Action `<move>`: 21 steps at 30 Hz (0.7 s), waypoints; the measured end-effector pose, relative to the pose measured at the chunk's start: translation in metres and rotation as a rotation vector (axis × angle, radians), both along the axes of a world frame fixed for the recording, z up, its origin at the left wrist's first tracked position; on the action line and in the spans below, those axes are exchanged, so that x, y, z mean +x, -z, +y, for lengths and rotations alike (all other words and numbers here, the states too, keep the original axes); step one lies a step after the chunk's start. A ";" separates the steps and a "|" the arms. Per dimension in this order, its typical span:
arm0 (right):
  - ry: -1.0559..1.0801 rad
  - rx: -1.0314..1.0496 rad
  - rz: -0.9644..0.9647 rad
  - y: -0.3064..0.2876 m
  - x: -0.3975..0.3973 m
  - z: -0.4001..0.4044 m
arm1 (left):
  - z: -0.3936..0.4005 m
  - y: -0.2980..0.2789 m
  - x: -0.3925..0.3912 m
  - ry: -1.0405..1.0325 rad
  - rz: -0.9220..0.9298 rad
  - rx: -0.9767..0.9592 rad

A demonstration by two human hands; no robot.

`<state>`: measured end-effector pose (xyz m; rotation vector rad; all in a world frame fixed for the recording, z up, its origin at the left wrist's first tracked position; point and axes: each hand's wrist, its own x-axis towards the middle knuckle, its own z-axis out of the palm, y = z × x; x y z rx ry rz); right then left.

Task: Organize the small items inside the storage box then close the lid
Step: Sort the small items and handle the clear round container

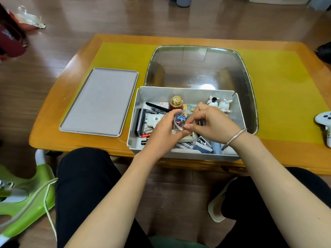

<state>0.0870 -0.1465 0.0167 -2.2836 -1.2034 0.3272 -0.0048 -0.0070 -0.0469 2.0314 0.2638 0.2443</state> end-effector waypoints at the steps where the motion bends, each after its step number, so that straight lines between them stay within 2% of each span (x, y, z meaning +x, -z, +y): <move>1: 0.009 0.002 -0.012 0.000 0.001 -0.001 | 0.000 0.000 0.000 -0.005 0.003 0.005; 7: 0.026 -0.005 -0.214 0.003 -0.001 0.003 | -0.001 0.003 0.001 -0.023 0.016 0.028; 13: -0.086 0.003 -0.162 0.001 -0.008 0.008 | -0.002 0.002 0.002 -0.049 -0.006 0.040; 21: 0.080 0.141 -0.066 0.001 -0.006 0.010 | -0.001 0.002 0.000 -0.054 -0.005 0.027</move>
